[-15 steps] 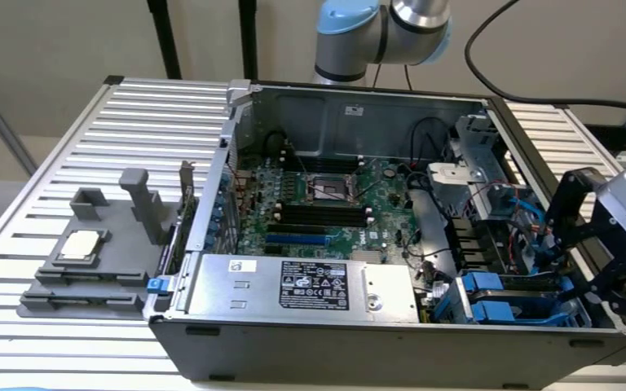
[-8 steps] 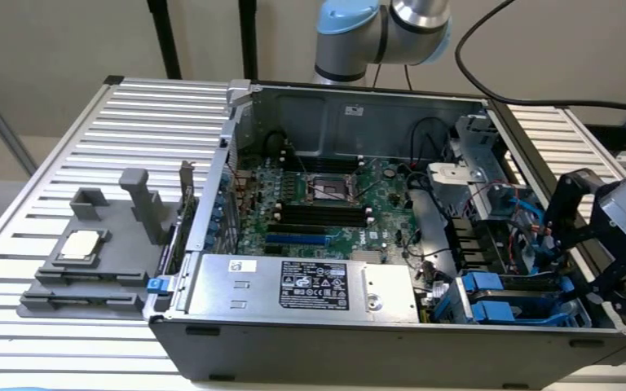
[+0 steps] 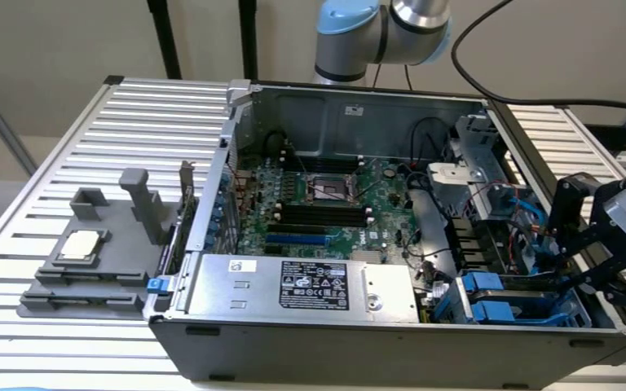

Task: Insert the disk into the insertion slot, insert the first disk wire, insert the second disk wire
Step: 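Insert the first disk wire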

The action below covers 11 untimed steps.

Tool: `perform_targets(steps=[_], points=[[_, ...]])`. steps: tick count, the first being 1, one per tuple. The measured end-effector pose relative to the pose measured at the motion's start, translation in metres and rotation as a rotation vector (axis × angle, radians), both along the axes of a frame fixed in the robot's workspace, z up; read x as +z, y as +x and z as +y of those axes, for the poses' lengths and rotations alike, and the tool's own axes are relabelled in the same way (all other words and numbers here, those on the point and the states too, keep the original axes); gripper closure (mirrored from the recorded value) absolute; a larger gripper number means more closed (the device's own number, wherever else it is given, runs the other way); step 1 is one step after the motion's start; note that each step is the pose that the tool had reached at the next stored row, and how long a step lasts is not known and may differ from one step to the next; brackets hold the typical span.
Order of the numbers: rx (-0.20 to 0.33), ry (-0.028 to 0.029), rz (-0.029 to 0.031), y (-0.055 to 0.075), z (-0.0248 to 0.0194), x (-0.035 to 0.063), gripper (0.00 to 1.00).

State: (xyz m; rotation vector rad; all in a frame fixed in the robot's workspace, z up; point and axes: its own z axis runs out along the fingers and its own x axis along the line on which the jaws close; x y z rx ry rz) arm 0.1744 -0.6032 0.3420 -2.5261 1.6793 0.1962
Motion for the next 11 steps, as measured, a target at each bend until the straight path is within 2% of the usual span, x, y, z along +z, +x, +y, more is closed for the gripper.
perform_targets(steps=[2,3,5,8,11], points=[[0.007,0.0018,-0.0005,0.0,0.0,0.0,0.73],[0.012,0.003,-0.0009,0.0001,0.0,0.0,0.8],[0.02,0.0068,-0.0017,0.0003,0.0,-0.0001,0.83],[0.03,0.0104,-0.0027,0.0004,0.0,-0.0001,0.83],[0.033,0.0111,-0.0027,-0.0005,0.0002,0.0002,0.83]])
